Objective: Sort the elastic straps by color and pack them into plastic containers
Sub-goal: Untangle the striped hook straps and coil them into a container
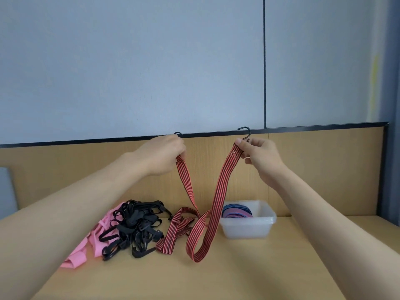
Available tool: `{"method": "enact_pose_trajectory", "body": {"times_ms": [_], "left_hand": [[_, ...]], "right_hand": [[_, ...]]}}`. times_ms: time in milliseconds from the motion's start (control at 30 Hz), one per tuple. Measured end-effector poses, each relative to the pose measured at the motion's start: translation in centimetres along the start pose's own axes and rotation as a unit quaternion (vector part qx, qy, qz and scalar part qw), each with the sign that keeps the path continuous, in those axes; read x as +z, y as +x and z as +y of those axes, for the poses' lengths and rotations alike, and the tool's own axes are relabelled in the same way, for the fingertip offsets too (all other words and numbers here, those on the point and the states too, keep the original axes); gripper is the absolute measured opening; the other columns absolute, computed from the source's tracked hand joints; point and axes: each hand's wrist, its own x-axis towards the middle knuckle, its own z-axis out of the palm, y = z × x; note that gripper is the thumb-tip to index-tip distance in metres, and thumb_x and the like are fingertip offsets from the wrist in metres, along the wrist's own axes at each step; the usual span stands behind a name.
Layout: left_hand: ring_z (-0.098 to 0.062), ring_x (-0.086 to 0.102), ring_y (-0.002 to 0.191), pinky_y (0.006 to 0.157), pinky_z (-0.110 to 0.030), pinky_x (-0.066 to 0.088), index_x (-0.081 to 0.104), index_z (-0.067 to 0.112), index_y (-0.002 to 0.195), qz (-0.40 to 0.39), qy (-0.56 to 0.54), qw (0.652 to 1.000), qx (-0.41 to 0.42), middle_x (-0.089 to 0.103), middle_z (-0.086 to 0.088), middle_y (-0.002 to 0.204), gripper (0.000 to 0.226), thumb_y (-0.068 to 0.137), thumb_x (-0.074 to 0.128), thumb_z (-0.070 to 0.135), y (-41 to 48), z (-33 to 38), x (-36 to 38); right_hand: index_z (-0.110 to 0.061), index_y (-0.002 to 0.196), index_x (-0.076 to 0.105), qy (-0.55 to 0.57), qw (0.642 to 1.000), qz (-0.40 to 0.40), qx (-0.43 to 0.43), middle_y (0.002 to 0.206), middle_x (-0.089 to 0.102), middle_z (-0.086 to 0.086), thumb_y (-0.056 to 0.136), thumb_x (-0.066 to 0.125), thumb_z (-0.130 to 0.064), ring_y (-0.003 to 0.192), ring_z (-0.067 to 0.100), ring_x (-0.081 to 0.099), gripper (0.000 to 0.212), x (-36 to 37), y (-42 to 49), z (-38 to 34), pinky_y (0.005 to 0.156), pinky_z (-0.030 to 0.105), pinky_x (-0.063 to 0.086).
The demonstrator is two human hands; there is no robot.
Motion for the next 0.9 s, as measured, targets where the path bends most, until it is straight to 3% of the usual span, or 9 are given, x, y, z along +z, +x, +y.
{"method": "enact_pose_trajectory", "body": {"times_ms": [133,267,433,567,700,800,900], "left_hand": [[-0.023,0.052,0.11,0.083,-0.041,0.048,0.072,0.008,0.097,0.103,0.017,0.994,0.043,0.055,-0.003,0.106,0.026,0.085,0.061,-0.012,-0.4,0.0,-0.2],[-0.028,0.048,0.1,0.081,-0.04,0.042,0.077,0.013,0.087,0.221,0.006,0.975,0.021,0.052,-0.006,0.098,0.023,0.082,0.068,-0.008,-0.4,0.2,-0.3],[-0.017,0.054,0.081,0.065,-0.031,0.035,0.07,0.03,0.1,0.198,-0.077,0.974,-0.084,0.047,0.016,0.073,0.026,0.095,0.057,0.008,-0.4,0.2,0.0],[-0.014,0.061,0.069,0.061,-0.032,0.046,0.058,0.036,0.097,0.202,-0.174,0.95,-0.161,0.065,0.012,0.083,0.023,0.096,0.055,0.013,-0.5,0.2,1.2],[-0.018,0.068,0.075,0.053,-0.025,0.048,0.061,0.028,0.091,0.201,-0.394,0.858,-0.262,0.067,0.003,0.099,0.028,0.093,0.049,0.003,-0.1,0.0,1.5],[-0.016,0.067,0.082,0.066,-0.03,0.058,0.064,0.019,0.104,0.21,-0.503,0.78,-0.306,0.063,-0.003,0.112,0.016,0.095,0.055,0.009,0.1,-0.1,1.6],[-0.018,0.072,0.085,0.081,-0.036,0.061,0.059,0.013,0.111,0.228,-0.555,0.728,-0.331,0.064,-0.01,0.115,0.022,0.096,0.058,-0.002,0.1,-0.5,1.9]], "right_hand": [[-0.009,0.089,0.071,0.043,0.996,-0.069,0.023,0.069,0.067,-0.004,0.099,0.064,-0.027,0.067,0.01,0.059,0.022,-0.2,-0.2,-0.2,0.071,0.03,0.048],[-0.01,0.088,0.067,0.109,0.987,-0.11,0.042,0.071,0.061,0.004,0.103,0.057,-0.02,0.066,0.011,0.063,0.02,0.3,-0.4,-1.0,0.068,0.029,0.049],[-0.004,0.092,0.056,0.267,0.951,-0.108,0.108,0.079,0.069,0.01,0.106,0.044,-0.015,0.074,0.026,0.069,0.022,0.7,-0.9,-2.1,0.068,0.037,0.057],[-0.007,0.092,0.047,0.345,0.918,-0.109,0.162,0.069,0.057,0.006,0.106,0.04,-0.014,0.053,0.017,0.055,0.017,0.5,-1.3,-2.5,0.047,0.026,0.049],[-0.013,0.086,0.041,0.271,0.94,-0.103,0.179,0.067,0.048,0.002,0.103,0.042,-0.012,0.045,0.009,0.034,0.017,0.2,-1.4,-1.9,0.035,0.018,0.025],[-0.013,0.086,0.043,0.21,0.955,-0.089,0.19,0.068,0.048,0.002,0.104,0.043,-0.013,0.043,0.008,0.033,0.018,-0.1,-1.2,-1.1,0.034,0.017,0.023],[-0.013,0.085,0.045,0.174,0.963,-0.067,0.197,0.069,0.05,0.003,0.103,0.045,-0.012,0.041,0.008,0.034,0.017,-0.8,-0.8,-0.3,0.032,0.017,0.023]]}}
